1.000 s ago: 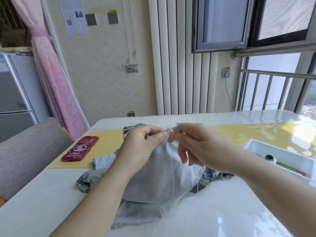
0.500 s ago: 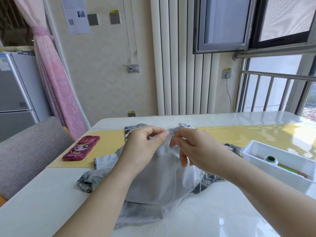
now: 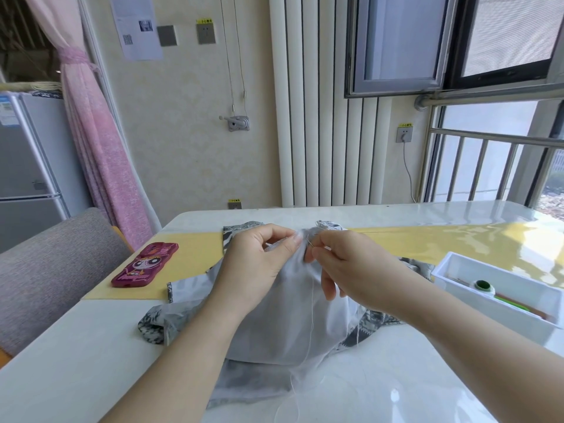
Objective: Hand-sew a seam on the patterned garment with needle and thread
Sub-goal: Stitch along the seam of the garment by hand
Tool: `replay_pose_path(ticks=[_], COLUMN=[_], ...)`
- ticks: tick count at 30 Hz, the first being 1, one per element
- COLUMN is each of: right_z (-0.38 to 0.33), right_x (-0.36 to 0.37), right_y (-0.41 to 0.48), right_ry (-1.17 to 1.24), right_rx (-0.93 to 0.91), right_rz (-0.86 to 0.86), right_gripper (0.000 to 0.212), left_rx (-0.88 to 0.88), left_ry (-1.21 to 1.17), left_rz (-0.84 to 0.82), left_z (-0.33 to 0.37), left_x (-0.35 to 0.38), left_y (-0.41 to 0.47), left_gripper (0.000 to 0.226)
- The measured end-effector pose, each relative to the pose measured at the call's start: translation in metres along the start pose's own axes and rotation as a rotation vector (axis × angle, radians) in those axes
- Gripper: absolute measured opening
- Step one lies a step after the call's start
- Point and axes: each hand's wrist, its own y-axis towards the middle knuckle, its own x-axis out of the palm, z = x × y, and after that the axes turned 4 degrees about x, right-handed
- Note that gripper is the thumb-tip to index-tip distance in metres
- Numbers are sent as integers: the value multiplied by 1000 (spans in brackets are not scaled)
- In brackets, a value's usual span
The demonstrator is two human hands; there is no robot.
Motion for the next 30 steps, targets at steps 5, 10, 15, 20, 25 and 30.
replay_pose_path(ticks=[5, 10, 15, 20, 25, 30], right_z=[-3, -6, -7, -6, 2, 6], right_x=[0, 1, 1, -1, -4, -1], right_y=[2, 7, 8, 5, -3, -4], right_ry=[25, 102, 146, 220, 234, 245], right_rx=[19, 51, 46, -3, -102, -209], right_rz=[-30, -52, -50, -9, 147, 224], right_gripper=[25, 25, 30, 21, 9, 17], left_rx=[222, 422, 408, 25, -175, -236], left_ry=[253, 423, 384, -63, -348, -442], left_rz=[104, 170, 137, 48, 85, 102], left_z=[-2, -8, -6, 0, -6, -6], left_x=[3, 7, 7, 6, 7, 12], left_y=[-4, -5, -7, -7, -3, -1], left_gripper=[16, 8, 7, 12, 14, 14])
